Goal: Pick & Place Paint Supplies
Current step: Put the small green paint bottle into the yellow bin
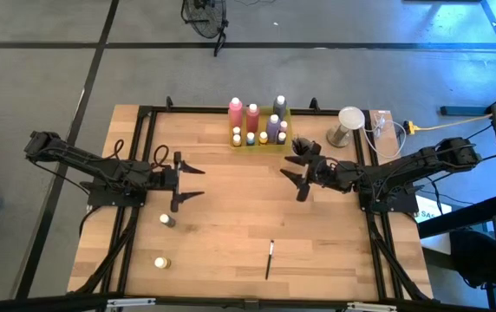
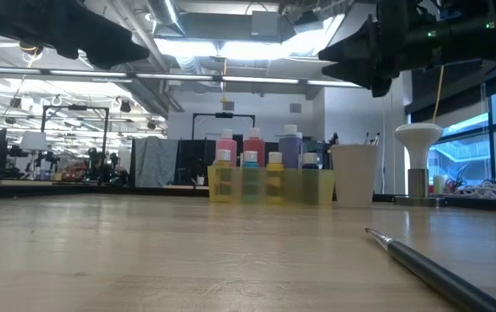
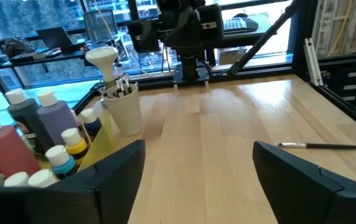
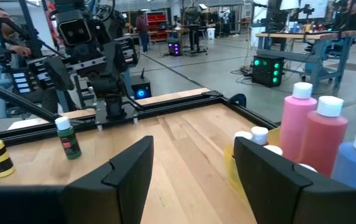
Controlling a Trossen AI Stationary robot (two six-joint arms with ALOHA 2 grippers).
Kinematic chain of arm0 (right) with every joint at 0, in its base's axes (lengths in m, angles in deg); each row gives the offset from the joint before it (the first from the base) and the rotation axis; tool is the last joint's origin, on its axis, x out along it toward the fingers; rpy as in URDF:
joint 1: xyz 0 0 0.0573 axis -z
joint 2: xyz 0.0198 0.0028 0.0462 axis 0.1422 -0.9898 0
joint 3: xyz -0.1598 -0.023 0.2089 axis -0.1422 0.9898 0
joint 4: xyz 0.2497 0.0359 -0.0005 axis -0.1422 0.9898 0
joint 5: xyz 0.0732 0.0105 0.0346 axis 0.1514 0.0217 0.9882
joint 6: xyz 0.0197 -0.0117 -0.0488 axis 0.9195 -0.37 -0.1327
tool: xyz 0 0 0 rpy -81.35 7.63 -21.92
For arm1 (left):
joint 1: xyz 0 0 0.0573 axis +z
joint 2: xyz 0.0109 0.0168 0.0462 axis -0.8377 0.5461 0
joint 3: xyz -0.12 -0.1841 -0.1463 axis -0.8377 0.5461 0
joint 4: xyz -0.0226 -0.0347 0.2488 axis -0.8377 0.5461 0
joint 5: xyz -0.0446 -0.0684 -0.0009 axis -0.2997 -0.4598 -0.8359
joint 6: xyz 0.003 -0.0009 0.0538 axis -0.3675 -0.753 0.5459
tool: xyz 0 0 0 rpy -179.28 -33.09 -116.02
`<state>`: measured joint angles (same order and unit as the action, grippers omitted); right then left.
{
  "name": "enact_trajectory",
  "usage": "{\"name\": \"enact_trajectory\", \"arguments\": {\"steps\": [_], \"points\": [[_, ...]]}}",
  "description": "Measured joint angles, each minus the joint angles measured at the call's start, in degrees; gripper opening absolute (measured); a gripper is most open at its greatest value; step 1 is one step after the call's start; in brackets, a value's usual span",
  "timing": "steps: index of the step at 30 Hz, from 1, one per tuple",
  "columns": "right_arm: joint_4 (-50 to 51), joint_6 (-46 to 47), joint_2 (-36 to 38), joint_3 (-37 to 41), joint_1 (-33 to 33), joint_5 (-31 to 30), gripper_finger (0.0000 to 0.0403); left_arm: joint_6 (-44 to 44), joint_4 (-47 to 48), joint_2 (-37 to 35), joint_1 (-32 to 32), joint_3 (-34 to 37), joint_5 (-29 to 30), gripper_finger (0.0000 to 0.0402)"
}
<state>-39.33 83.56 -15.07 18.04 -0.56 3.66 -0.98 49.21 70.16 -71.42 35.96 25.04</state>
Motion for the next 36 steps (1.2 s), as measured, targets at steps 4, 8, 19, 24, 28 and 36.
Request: {"name": "enact_trajectory", "arguments": {"steps": [4, 8, 19, 24, 28, 36], "points": [[0.0, 0.0, 0.0, 0.0, 0.0, 2.7, 0.0227, 0.0, 0.0, 0.0, 0.0, 0.0, -1.1, 0.0297], [-1.2, -1.0, 0.0, 0.0, 0.0, 5.9, 0.0227, 0.1, 0.0, 0.0, 0.0, 0.0, -1.2, 0.0297], [-2.1, -3.6, 0.0, 0.0, 0.0, 11.8, 0.0227, 0.2, 0.0, 0.0, 0.0, 0.0, -1.2, 0.0297], [-2.0, -3.6, 0.0, 0.0, 0.0, 11.8, 0.0227, 1.6, 0.0, 0.0, 0.0, 0.0, -1.2, 0.0297], [-1.9, -3.6, -0.6, 0.0, 0.1, 11.8, 0.0227, 1.6, 0.0, 0.0, 0.0, 0.0, -1.1, 0.0297], [-2.2, -3.5, -0.9, 0.0, 0.1, 11.8, 0.0227, 1.6, 0.0, 0.0, 0.0, 0.0, -0.8, 0.0297]]}}
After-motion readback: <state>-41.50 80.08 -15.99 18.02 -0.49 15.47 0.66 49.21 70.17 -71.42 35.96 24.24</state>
